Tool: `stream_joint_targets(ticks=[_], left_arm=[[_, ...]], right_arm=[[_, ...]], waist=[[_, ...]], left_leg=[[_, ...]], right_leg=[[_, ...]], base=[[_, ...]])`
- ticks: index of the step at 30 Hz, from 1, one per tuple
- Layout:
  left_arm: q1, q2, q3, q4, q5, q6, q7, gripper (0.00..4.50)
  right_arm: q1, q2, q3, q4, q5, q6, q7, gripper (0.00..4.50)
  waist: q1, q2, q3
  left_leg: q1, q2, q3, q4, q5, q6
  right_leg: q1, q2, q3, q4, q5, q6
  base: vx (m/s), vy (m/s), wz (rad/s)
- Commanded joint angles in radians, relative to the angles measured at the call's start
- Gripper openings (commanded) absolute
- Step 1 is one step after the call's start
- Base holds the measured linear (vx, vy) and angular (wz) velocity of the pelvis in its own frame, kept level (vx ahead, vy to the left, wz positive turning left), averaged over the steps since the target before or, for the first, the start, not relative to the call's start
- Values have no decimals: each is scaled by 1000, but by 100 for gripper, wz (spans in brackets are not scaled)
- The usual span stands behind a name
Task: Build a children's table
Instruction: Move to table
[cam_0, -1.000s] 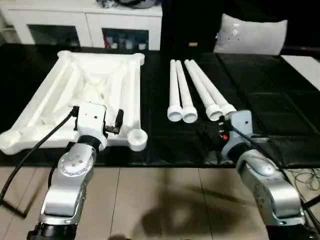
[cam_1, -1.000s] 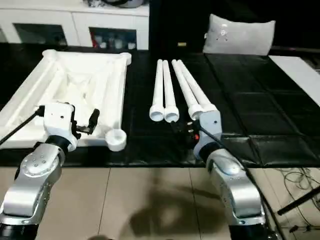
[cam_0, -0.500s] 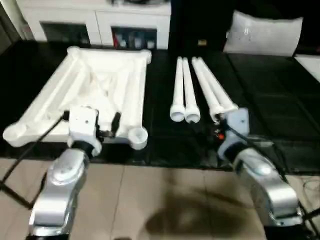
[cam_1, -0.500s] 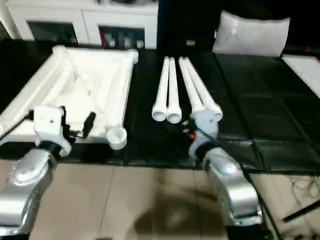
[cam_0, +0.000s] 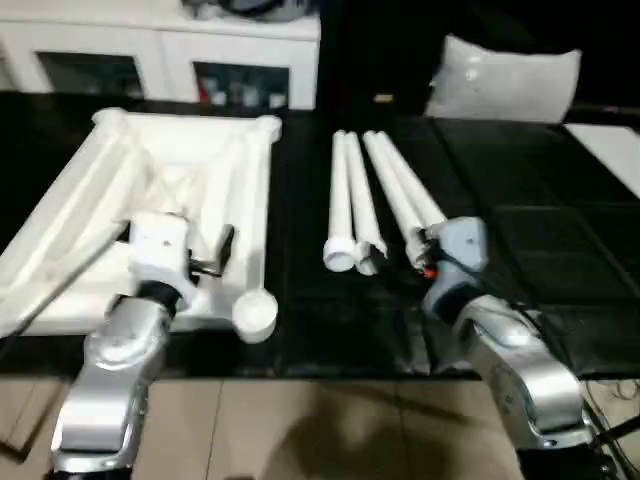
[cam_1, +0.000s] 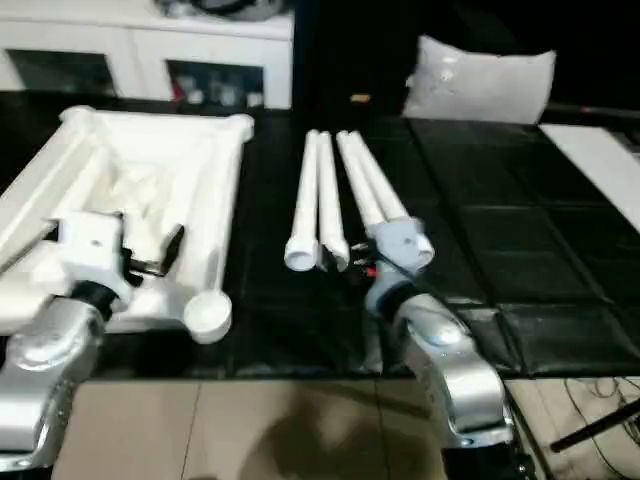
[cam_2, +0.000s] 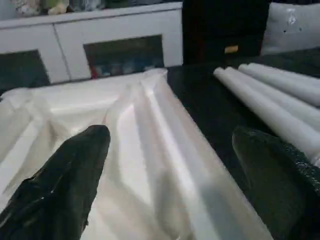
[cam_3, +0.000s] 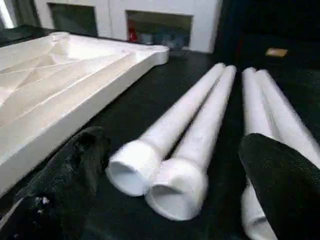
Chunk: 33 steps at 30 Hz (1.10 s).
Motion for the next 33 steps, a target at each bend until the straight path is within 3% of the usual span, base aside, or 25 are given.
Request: stream_joint_targets(ticks=[1, 2, 3, 4, 5, 7, 8, 10, 12, 13, 14, 15, 16, 17, 18, 20, 21, 23, 25, 26, 28, 30, 31, 32, 33], left_arm=[[-5, -9, -24, 1, -3, 0, -13, 440], [-5, -9, -23, 1, -3, 1, -13, 440], [-5, -9, -23, 1, -3, 1, -13, 440], [-4, -9, -24, 1, -3, -1, -14, 440], [-2, -8, -25, 0, -4, -2, -14, 440], [-1, -8, -27, 1, -4, -3, -15, 440], [0, -8, -31, 2, -5, -5, -18, 440], [-2, -10, -32, 2, -4, -5, -21, 440], [-3, -12, -32, 3, -2, -5, -21, 440], [-4, -13, -32, 5, -1, -5, -22, 440], [-9, -14, -33, 13, 2, -10, -23, 440], [-9, -15, -34, 15, 2, -11, -22, 440], [-12, -15, -34, 19, 4, -13, -22, 440], [-15, -20, -34, 25, 6, -29, -15, 440], [-17, -23, -33, 29, 8, -41, -10, 440], [-21, -29, -28, 32, 17, -45, 10, 440], [-22, -31, -26, 34, 14, -53, 10, 440], [-18, -32, -25, 30, 10, -63, -2, 440], [-14, -34, -25, 21, 4, -60, -13, 440], [-10, -34, -26, 15, 4, -53, -14, 440], [-6, -33, -28, 11, 5, -46, -12, 440], [-3, -31, -30, 12, 5, -51, -9, 440], [-3, -31, -30, 12, 6, -52, -9, 440], [-3, -25, -35, 15, 24, -54, -2, 440], [-4, -26, -35, 18, 27, -54, 1, 440]], right_arm=[[6, -16, -21, 3, -11, -4, 1, 450], [6, -16, -21, 3, -12, -4, 2, 450], [6, -16, -21, 3, -12, -4, 2, 450], [7, -15, -21, 2, -12, -4, 2, 450], [8, -15, -22, 1, -12, -4, 2, 450], [10, -14, -22, 1, -15, -5, 1, 450], [12, -11, -25, 0, -20, -5, -5, 450], [13, -11, -25, -1, -21, -5, -9, 450], [13, -11, -25, -3, -19, -6, -10, 450], [14, -12, -24, -3, -19, -8, -11, 450], [16, -11, -24, -4, -26, -15, -17, 450], [16, -11, -24, -5, -26, -15, -17, 450], [17, -9, -25, -6, -28, -16, -17, 450], [16, -7, -27, -5, -31, -16, -16, 450], [16, -5, -28, -5, -33, -17, -15, 450], [14, -3, -29, -7, -36, -16, -15, 450], [14, -3, -28, -7, -36, -16, -16, 450], [13, -3, -27, -10, -37, -17, -19, 450], [14, -5, -27, -14, -34, -17, -22, 450], [15, -6, -27, -17, -34, -17, -23, 450], [17, -4, -29, -19, -33, -16, -23, 450], [17, 1, -30, -20, -35, -15, -23, 450], [17, 2, -30, -20, -36, -15, -23, 450], [13, 5, -31, -20, -43, -7, -28, 450], [8, 2, -28, -20, -52, -1, -34, 450]], waist=[[-1, -19, -30], [18, -41, -30], [49, -53, -45], [61, -42, -47], [64, -19, -34], [58, 1, -29], [27, 43, -31], [-15, 49, -43], [-22, 37, -39], [-20, 29, -34], [9, -17, -32], [29, -26, -36], [52, -27, -54], [56, -18, -54], [53, -8, -46], [41, 52, -54], [11, 59, -66], [14, 40, -84], [34, 14, -77], [52, -8, -81], [72, -14, -66], [80, 1, -54], [82, 12, -50], [74, 37, -46], [14, 72, -45]], left_leg=[[23, 62, -11, -109, -132, 295], [-5, 20, 17, -69, -191, 241], [-49, 6, 2, 41, -96, 148], [-86, 13, -13, 59, -18, 95], [-92, 31, -21, 34, 30, 65], [-63, 45, -10, -32, 52, 60], [2, 95, -35, -122, -41, 63], [120, 159, -118, -154, -215, 151], [139, 161, -134, -146, -105, 325], [129, 145, -118, -139, -74, 357], [8, 5, -2, -53, -52, 299], [-46, -10, 2, 1, -29, 262], [-101, 20, -15, 66, 15, 161], [-109, 29, -22, 59, 43, 115], [-122, 33, -24, 9, 157, 65], [-34, 81, -43, -90, 304, 106], [39, 137, -99, -59, 528, 220], [61, 141, -123, -27, 890, 263], [-2, 61, -62, -16, 849, 224], [-66, 27, -27, -19, 557, 224], [-107, 61, -38, 19, 51, 175], [-122, 99, -78, 58, -39, 115], [-111, 107, -84, 41, -44, 101], [-67, 115, -86, -38, -50, 119], [42, 83, -93, -122, -7, 203]], right_leg=[[23, -67, 62, -143, 67, -27], [62, -97, 106, -195, -125, -63], [142, -185, 171, -243, -449, -117], [165, -184, 178, -234, -451, -167], [154, -161, 146, -227, -360, -232], [136, -109, 90, -227, -327, -258], [89, -9, 13, -165, -223, -194], [12, -6, -7, -71, -75, -141], [-24, -31, 6, -44, 11, -61], [-21, -41, 14, -61, 36, -59], [105, -99, 103, -175, 103, -171], [169, -150, 147, -214, 4, -215], [220, -203, 181, -219, -33, -284], [218, -191, 165, -209, 17, -307], [201, -125, 112, -177, 198, -315], [116, -23, 14, -118, 274, -202], [42, -18, 15, -71, 273, -136], [11, -65, 57, -80, 354, -80], [51, -83, 84, -98, 515, -44], [105, -105, 103, -95, 686, -7], [128, -238, 164, -163, 634, -20], [128, -302, 191, -206, 386, -97], [122, -285, 179, -212, 295, -132], [115, -191, 126, -192, 147, -187], [7, 24, -5, -24, 1, -148]], base=[[48, -73, 4], [48, -73, 4], [52, -78, 0], [91, -45, -6], [91, -45, -6], [97, 13, 1], [108, 42, 1], [143, 53, 7], [102, 25, 7], [57, -3, 3], [127, -27, 12], [194, -45, 10], [186, -43, 3], [117, -20, -6], [103, -17, -7], [97, -7, -5], [145, 31, -2], [111, 31, 0], [0, 0, 0], [0, 0, 0], [-67, 30, 3], [-73, 120, -6], [-70, 152, -7], [-55, 205, 0], [-42, 255, -3]])
